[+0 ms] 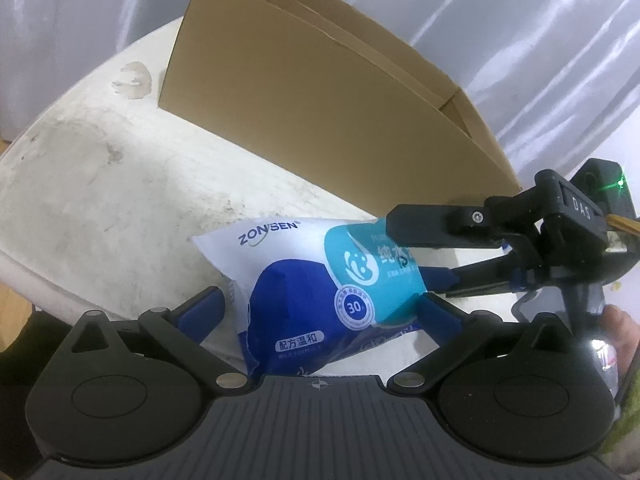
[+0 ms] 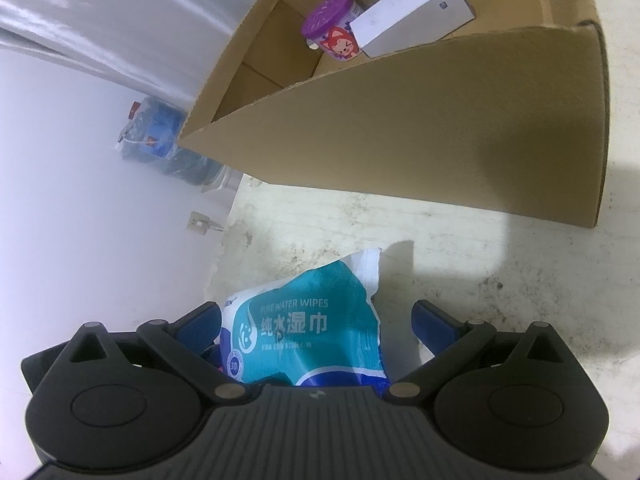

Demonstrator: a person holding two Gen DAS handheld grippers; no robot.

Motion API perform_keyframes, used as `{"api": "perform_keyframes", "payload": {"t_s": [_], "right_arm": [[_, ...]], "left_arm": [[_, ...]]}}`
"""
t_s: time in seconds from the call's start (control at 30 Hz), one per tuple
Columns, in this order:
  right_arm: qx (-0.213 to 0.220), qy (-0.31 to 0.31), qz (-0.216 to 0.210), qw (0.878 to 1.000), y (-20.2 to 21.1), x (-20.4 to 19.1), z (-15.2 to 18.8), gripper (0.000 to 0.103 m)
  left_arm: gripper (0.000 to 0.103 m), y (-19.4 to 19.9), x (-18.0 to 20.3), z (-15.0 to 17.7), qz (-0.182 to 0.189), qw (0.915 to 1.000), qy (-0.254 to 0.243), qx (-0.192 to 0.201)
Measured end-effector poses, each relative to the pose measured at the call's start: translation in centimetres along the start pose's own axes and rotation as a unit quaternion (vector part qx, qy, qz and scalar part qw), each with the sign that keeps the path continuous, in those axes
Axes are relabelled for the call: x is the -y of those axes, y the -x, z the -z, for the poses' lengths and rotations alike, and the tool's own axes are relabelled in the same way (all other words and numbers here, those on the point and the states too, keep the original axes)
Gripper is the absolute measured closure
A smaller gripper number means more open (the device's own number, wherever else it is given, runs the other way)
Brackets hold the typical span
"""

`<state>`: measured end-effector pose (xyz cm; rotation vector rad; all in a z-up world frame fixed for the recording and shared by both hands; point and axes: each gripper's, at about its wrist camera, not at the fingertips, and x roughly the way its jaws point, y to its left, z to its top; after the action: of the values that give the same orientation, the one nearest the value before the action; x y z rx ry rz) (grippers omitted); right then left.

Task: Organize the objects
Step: 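Close the right gripper on the wet-wipes pack edge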

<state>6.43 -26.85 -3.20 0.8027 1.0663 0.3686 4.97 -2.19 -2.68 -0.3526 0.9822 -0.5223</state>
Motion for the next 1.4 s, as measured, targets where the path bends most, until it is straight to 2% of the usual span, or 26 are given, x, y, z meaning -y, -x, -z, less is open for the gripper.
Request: {"api": "perform_keyframes", "payload": {"t_s": [0.4,0.87,1.07,1.23,1.4], "right_arm": [[-0.004,-0.003,0.0,1.0,0.0,-0.1,-0.2,0.0],[-0.006,-0.001,0.006,1.0,-0.3,-0.3,-0.2,0.0],[-0.005,0.001,0.012,1.0,-0.5,-0.5,-0.1,0.0],[0.001,-0.017,0.029,0.999,-0.5,-0.7,0.1,0.0],[0.018,0.03,0.054,0.998,0.5,-1.8,1.3,0.002]], "left_arm": [[0.0,-0.2,-1.4,-0.8,0.026,0.9989,0.039,-0.006],[0.0,-0.5,0.1,-0.3,0.004,0.9996,-0.024,-0.012],[0.0,-0.5,-0.1,-0.1,0.002,0.9995,-0.03,-0.009],[0.0,-0.4,1.2,0.1,-0.021,0.9986,-0.048,-0.013],[0.003,-0.3,3.1,1.0,-0.057,0.9931,-0.101,-0.018]]}}
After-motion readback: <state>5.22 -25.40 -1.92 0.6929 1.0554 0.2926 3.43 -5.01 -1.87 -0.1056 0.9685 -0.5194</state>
